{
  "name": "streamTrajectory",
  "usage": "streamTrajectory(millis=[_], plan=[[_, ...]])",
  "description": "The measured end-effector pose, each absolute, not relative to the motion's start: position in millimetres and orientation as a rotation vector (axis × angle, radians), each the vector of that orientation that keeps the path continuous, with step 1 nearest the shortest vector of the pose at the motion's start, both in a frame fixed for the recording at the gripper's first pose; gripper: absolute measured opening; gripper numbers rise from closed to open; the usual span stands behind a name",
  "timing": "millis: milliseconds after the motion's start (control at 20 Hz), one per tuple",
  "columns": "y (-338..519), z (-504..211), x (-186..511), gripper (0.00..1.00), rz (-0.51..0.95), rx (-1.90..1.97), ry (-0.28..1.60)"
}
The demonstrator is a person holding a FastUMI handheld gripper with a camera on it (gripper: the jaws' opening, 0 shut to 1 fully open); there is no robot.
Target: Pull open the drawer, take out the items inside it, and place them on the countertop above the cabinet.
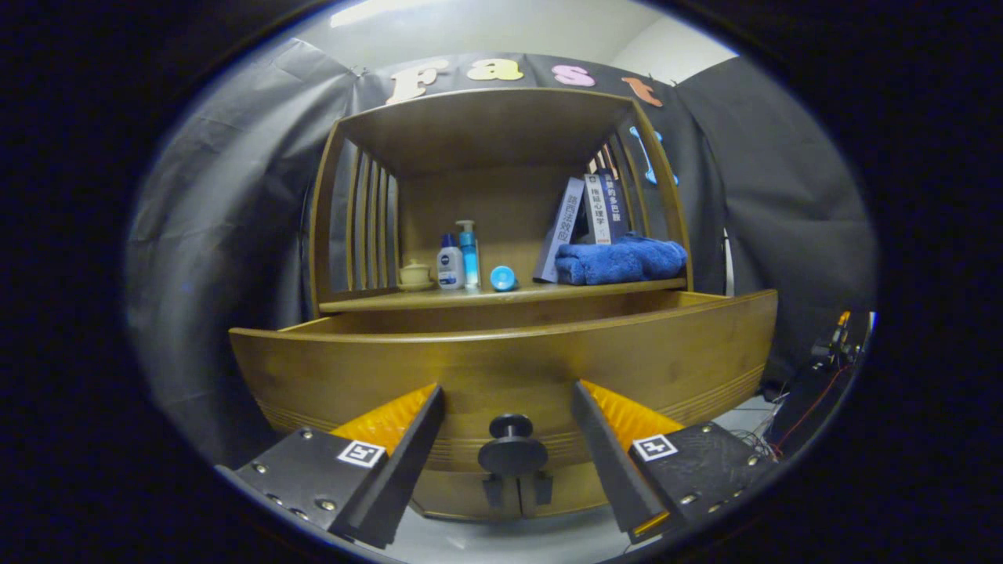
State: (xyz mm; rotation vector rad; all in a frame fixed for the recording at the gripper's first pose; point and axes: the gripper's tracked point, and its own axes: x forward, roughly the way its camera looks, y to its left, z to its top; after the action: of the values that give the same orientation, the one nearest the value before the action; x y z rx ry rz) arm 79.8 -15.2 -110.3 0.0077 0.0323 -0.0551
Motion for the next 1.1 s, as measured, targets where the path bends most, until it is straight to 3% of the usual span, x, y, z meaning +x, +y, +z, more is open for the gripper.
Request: streamTrajectory(millis=[650, 1100], plan=[[-3, -123, 181, 0.99, -0.062, 0.026, 0.033], [1, -125, 213, 0.99, -0.065, 0.063, -0.007]])
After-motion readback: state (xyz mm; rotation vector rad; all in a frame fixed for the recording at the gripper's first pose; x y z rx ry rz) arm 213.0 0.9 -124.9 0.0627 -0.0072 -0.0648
